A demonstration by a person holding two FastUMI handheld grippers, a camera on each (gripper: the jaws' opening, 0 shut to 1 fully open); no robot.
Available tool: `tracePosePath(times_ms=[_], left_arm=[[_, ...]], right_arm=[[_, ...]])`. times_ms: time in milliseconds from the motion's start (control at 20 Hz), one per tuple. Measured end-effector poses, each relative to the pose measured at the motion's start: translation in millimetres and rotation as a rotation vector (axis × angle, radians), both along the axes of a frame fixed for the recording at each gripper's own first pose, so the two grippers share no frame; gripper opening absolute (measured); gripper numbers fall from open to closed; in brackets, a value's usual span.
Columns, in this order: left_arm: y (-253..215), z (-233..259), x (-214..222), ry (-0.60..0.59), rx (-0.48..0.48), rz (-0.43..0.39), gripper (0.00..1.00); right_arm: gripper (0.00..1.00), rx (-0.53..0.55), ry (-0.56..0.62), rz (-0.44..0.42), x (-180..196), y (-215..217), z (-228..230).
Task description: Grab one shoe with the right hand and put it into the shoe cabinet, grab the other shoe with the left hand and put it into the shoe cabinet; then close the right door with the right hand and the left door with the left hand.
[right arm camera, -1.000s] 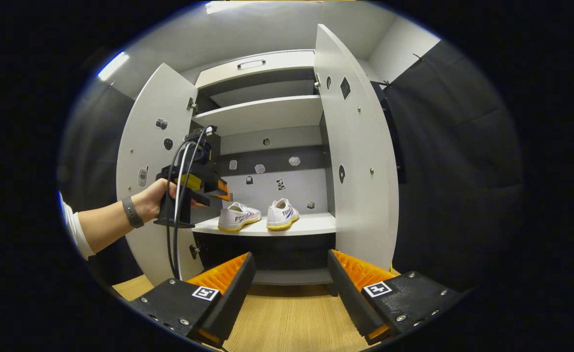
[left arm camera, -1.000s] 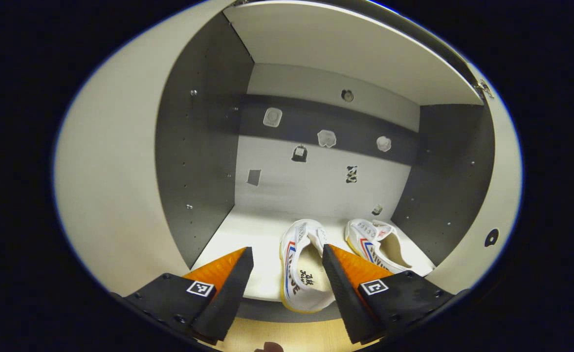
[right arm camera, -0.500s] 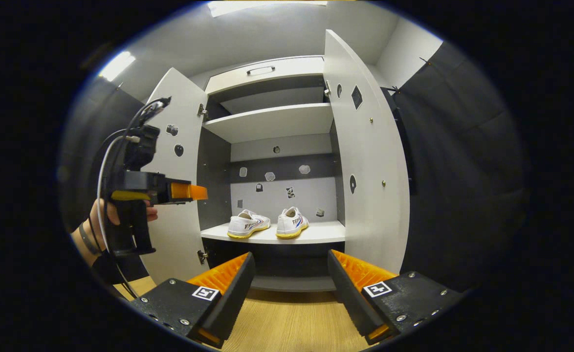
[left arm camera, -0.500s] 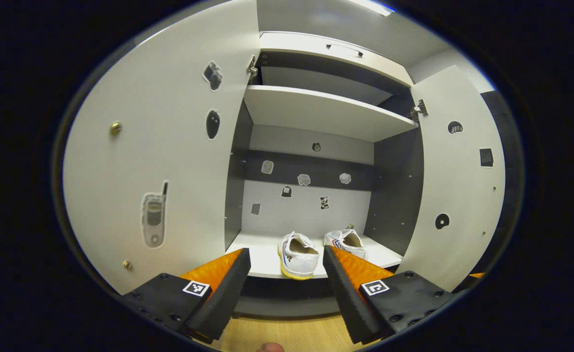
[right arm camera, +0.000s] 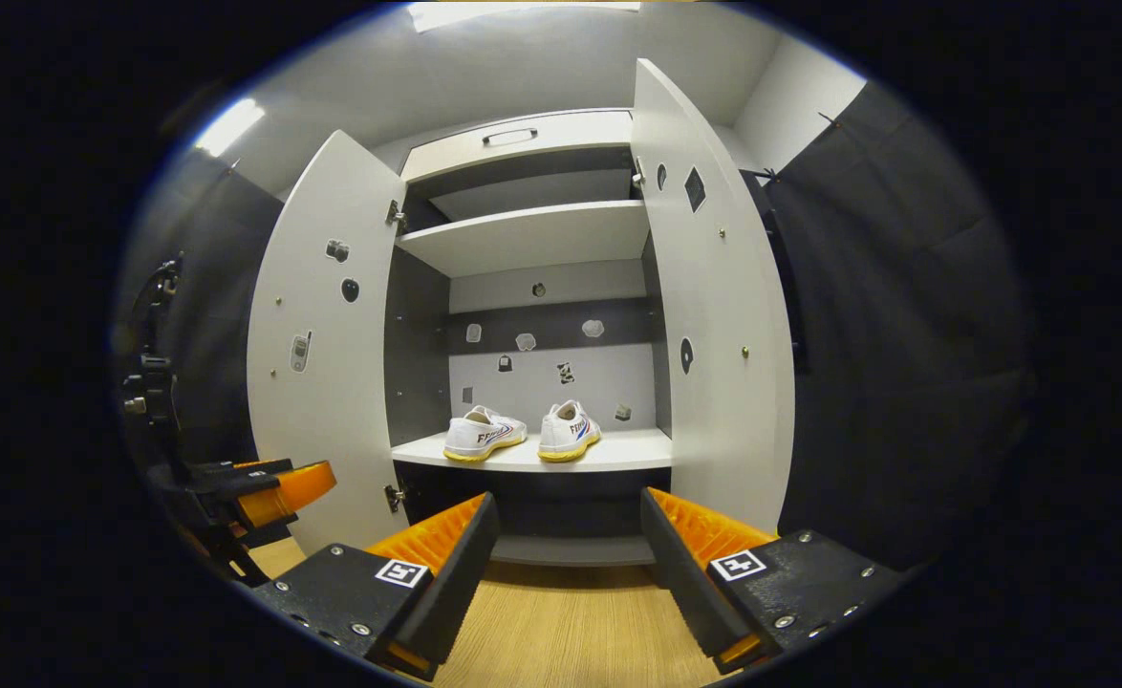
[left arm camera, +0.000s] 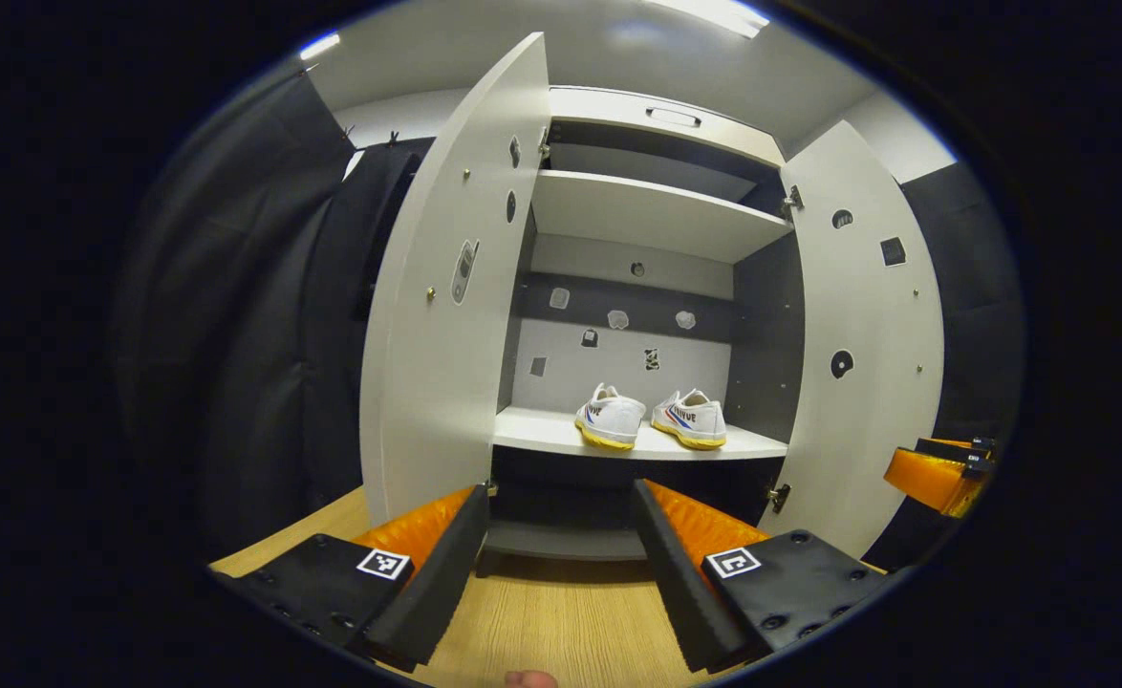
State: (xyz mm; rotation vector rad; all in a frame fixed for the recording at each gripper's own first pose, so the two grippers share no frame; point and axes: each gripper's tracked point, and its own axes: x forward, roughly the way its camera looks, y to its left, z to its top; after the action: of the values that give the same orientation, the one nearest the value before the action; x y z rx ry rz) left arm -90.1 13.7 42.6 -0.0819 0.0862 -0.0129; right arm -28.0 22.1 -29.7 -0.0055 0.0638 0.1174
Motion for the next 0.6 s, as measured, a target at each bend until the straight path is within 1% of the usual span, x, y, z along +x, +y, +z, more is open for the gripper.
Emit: tracePosePath(times_ms=[50, 100, 150, 200, 250, 300, 400, 500, 600], left_arm=[[3.3, 0.7, -3.8, -0.014, 0.007, 0.009, 0.97], [7.7, 2.1, -7.5, -0.028, 0.024, 0.021, 0.94], [10.6, 4.6, -10.3, -0.041, 0.042, 0.032, 0.97], [10.2, 5.9, -13.0, -0.046, 0.057, 0.035, 0.96], [9.1, 5.8, -15.5, -0.052, 0.065, 0.033, 0.99], [6.2, 7.7, -17.4, -0.060, 0.069, 0.027, 0.97], [-2.3, 11.9, -21.4, -0.076, 0.077, 0.006, 0.97], [-13.1, 12.4, -24.3, -0.080, 0.086, -0.025, 0.97], [-19.4, 12.9, -25.0, -0.077, 0.080, -0.043, 0.97]], right_arm=[[0.92, 0.006, -0.030, 0.003, -3.3, -5.6, 12.5], [0.92, 0.006, -0.058, -0.011, -5.5, -19.0, 27.7], [0.92, -0.002, -0.083, -0.041, -7.3, -38.1, 44.4], [0.92, -0.022, -0.103, -0.078, -6.8, -61.5, 62.0], [0.92, -0.044, -0.122, -0.116, -6.6, -84.3, 80.8], [0.92, -0.063, -0.140, -0.149, -7.9, -104.5, 100.7], [0.91, -0.087, -0.154, -0.202, -2.6, -140.8, 131.6], [0.92, -0.106, -0.160, -0.239, 6.8, -172.1, 153.3], [0.92, -0.129, -0.167, -0.278, 24.3, -198.5, 166.3]])
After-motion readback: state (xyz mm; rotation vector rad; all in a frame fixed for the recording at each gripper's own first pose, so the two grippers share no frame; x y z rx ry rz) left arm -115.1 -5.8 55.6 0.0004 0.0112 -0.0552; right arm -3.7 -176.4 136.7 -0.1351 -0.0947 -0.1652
